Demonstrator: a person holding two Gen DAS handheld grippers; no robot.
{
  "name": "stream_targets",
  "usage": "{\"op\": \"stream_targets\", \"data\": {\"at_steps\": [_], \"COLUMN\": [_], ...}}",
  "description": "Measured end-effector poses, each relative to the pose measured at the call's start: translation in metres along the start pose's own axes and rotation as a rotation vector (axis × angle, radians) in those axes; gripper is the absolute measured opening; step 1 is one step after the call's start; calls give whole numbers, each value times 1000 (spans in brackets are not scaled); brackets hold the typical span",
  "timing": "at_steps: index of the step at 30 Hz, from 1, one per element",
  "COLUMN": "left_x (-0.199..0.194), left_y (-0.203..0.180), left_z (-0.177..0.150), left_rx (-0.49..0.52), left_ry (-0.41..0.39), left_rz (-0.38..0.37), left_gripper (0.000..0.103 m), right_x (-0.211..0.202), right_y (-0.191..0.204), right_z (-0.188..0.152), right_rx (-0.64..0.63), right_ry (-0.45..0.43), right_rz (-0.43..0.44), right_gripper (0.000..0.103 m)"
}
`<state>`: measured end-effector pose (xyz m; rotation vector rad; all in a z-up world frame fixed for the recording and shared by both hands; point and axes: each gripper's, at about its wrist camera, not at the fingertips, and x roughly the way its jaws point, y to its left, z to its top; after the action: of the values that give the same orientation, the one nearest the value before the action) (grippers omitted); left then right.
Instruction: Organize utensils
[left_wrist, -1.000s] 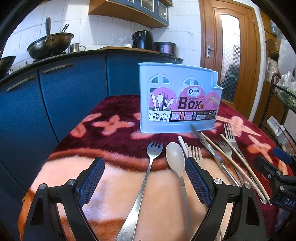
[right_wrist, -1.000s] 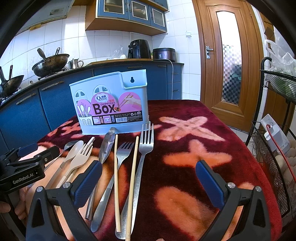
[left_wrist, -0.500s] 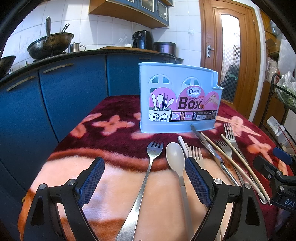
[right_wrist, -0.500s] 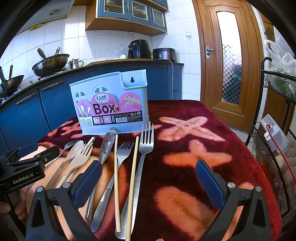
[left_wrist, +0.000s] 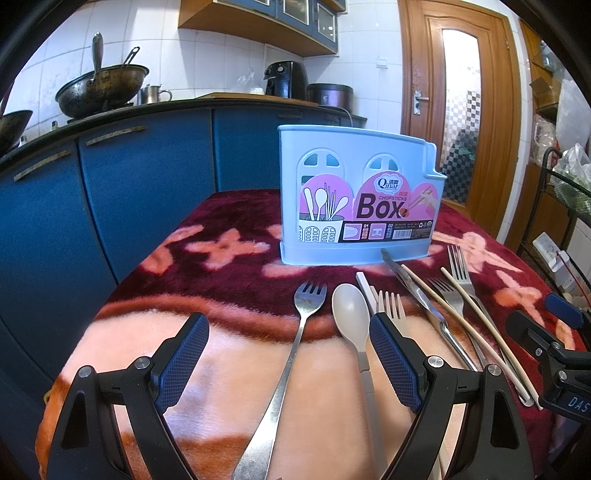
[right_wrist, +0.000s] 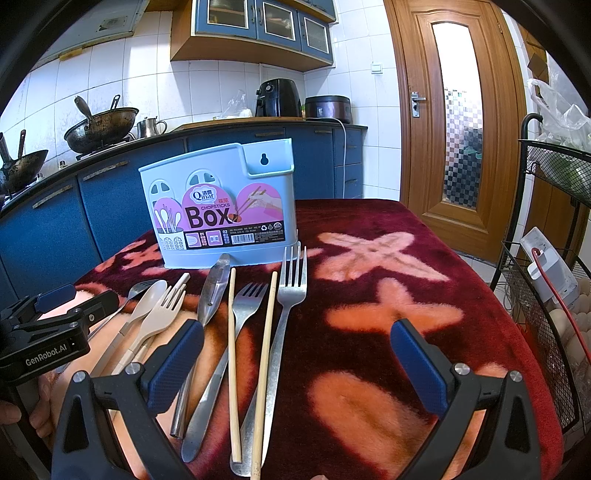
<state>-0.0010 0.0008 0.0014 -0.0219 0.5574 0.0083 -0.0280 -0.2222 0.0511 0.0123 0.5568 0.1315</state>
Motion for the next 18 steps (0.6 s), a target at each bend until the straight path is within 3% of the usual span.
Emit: {"op": "stream_targets", "data": {"at_steps": [18], "left_x": [0], "left_y": [-1], "left_z": [0], "left_rx": [4], "left_ry": [2], "left_rz": [1], "left_gripper": [89], "right_x": [2], "right_y": [-1], "right_z": [0], "right_rx": [-2], "right_ry": [4], "right_rz": [-12], "right_gripper": [103]}}
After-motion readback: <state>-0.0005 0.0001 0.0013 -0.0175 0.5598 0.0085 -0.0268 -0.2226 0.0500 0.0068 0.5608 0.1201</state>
